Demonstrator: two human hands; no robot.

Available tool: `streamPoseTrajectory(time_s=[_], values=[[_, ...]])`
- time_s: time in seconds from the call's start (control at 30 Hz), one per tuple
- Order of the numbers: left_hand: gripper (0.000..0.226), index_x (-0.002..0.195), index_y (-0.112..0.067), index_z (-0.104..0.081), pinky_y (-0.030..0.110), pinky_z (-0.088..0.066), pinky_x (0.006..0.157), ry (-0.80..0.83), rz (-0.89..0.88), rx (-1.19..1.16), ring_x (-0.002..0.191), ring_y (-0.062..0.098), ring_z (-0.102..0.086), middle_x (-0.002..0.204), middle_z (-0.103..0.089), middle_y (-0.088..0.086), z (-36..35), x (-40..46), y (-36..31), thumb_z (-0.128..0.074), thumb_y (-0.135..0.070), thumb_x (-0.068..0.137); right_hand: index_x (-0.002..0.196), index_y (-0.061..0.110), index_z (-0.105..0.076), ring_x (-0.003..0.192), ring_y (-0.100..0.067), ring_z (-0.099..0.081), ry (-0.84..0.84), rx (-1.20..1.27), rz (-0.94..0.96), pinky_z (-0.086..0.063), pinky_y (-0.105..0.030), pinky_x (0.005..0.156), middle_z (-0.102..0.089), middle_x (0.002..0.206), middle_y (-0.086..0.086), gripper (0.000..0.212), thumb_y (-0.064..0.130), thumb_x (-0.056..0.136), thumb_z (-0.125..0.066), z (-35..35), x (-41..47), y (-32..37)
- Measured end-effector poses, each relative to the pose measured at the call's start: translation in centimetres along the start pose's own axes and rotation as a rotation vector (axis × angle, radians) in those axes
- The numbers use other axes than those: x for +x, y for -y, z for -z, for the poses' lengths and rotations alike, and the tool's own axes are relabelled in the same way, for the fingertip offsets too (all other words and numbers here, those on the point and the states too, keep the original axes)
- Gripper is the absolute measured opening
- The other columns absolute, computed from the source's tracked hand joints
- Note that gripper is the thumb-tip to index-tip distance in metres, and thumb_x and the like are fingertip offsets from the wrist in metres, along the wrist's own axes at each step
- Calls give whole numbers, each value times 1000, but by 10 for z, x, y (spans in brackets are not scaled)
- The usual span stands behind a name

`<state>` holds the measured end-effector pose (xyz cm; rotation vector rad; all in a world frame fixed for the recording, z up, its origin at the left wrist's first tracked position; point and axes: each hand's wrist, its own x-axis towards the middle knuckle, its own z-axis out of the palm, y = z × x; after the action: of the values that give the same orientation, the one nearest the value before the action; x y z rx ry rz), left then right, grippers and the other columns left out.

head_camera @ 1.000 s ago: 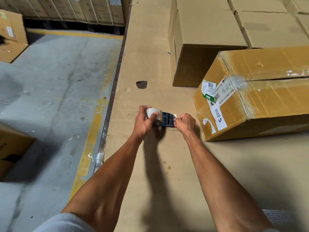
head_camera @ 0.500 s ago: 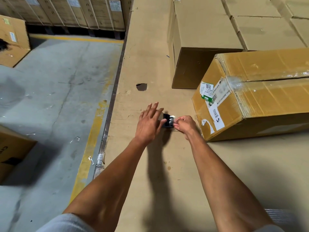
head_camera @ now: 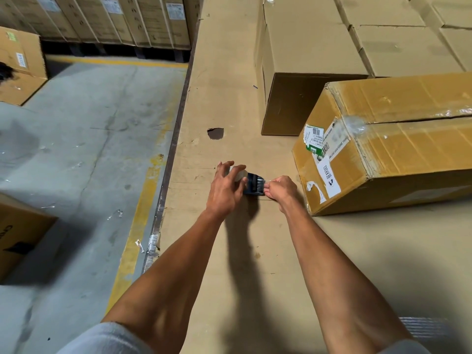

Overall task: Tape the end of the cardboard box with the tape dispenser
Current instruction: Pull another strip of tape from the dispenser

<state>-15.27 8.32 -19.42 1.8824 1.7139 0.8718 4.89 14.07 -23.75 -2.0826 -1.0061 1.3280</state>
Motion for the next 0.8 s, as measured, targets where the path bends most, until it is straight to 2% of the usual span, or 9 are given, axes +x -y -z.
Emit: streamPoseTrajectory(time_s=[0.07,0.17,0.27,0.4,0.47,0.57,0.67,0.73,0.8], values=[[36,142,-24,-66,48,-60,96,4,7,-37,125,35,-63,149,-51,13,3,0,1,-62,-36,108,66,13,-71,79,-33,-80,-8,48,-4,-67,-50,82,-80,77,-13,5,10,67,-68,6,-29,19],[35,142,-22,-67,41,-60,99,1,-6,-115,121,26,-65,146,-53,10,8,0,3,-62,-32,109,73,10,-67,82,-31,-81,-22,109,-26,-67,-45,84,-80,86,-17,19,-3,87,-66,10,-50,34],[32,139,-22,-68,42,-63,98,-3,4,-209,120,22,-64,140,-54,4,8,1,4,-63,-31,109,75,8,-65,86,-32,-80,-17,157,-55,-66,-44,88,-79,94,-20,20,-5,91,-63,10,-50,32],[29,137,-22,-69,43,-63,99,-14,87,-307,123,15,-59,135,-54,-2,13,4,6,-64,-28,109,77,6,-64,81,-25,-77,6,208,-81,-64,-38,92,-77,85,-13,23,-5,96,-60,12,-49,32],[29,137,-23,-68,42,-63,99,-12,92,-319,124,16,-59,136,-54,-2,15,3,6,-63,-30,109,79,7,-63,82,-24,-76,14,221,-73,-63,-38,94,-77,88,-13,23,-6,97,-58,12,-51,35],[32,140,-28,-63,43,-59,107,47,42,-229,126,18,-59,141,-50,-3,14,1,5,-61,-35,110,91,3,-65,97,-31,-77,77,210,-71,-61,-43,99,-77,110,-21,14,-7,99,-58,18,-50,33],[34,143,-29,-58,43,-54,114,89,-15,-149,130,22,-58,147,-46,4,10,-2,5,-59,-35,110,94,-3,-57,119,-41,-69,153,303,-139,-56,-44,106,-67,128,-32,16,-14,102,-48,21,-51,28],[34,144,-31,-57,45,-53,115,105,-11,-144,132,26,-59,150,-43,6,10,-3,2,-59,-36,110,110,-9,-55,129,-45,-63,180,363,-178,-53,-46,110,-62,136,-35,15,-16,103,-45,23,-53,27],[35,144,-31,-57,46,-51,116,103,3,-122,134,27,-57,151,-44,8,11,-3,1,-60,-36,110,133,-13,-50,135,-45,-59,203,431,-195,-49,-46,114,-58,142,-35,29,-12,107,-37,27,-54,25]])
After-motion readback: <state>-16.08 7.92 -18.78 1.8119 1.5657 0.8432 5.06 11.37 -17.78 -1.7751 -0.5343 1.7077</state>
